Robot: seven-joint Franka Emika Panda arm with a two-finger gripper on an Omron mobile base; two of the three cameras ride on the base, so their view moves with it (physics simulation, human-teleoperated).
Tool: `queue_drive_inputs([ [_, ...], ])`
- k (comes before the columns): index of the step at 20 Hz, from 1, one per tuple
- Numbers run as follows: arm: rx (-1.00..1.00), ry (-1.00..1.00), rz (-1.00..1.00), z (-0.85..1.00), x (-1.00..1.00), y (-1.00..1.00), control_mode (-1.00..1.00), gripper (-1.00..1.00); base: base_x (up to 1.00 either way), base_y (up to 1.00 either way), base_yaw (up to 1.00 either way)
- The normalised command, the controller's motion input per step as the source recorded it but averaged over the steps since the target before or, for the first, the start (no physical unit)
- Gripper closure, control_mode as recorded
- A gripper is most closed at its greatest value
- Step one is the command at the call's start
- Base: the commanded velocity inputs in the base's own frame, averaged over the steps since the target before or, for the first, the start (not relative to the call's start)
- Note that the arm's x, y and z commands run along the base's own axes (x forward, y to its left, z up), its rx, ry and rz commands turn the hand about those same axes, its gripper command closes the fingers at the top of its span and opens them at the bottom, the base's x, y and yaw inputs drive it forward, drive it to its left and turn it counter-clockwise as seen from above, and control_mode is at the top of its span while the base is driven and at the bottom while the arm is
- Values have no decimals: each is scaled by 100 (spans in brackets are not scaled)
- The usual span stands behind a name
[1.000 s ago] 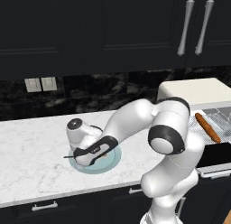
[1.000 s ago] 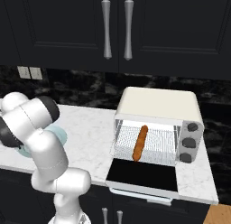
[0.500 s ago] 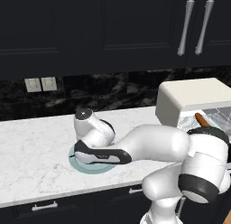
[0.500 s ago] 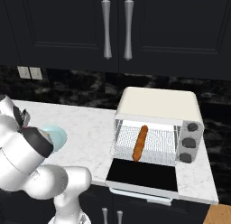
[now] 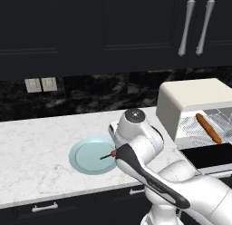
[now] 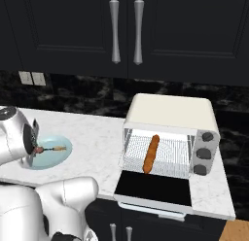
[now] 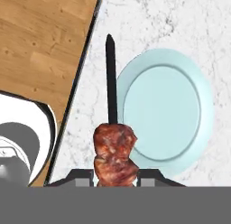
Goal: Pick up the kebab skewer and baguette bread, and place them inside the toaster oven. Close the toaster oven door and start by setting the timer.
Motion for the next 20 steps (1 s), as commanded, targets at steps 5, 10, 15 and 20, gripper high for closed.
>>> queue_drive_inputs([
  [5, 1, 3, -11, 78, -28, -100, -100, 100, 0, 0, 0],
  [10, 0, 15, -24, 69, -1, -100, -100, 100, 0, 0, 0],
  [15, 0, 16, -40, 27, -10, -99, -100, 100, 0, 0, 0],
  [20, -1, 1, -44, 0, -6, -99, -100, 100, 0, 0, 0],
])
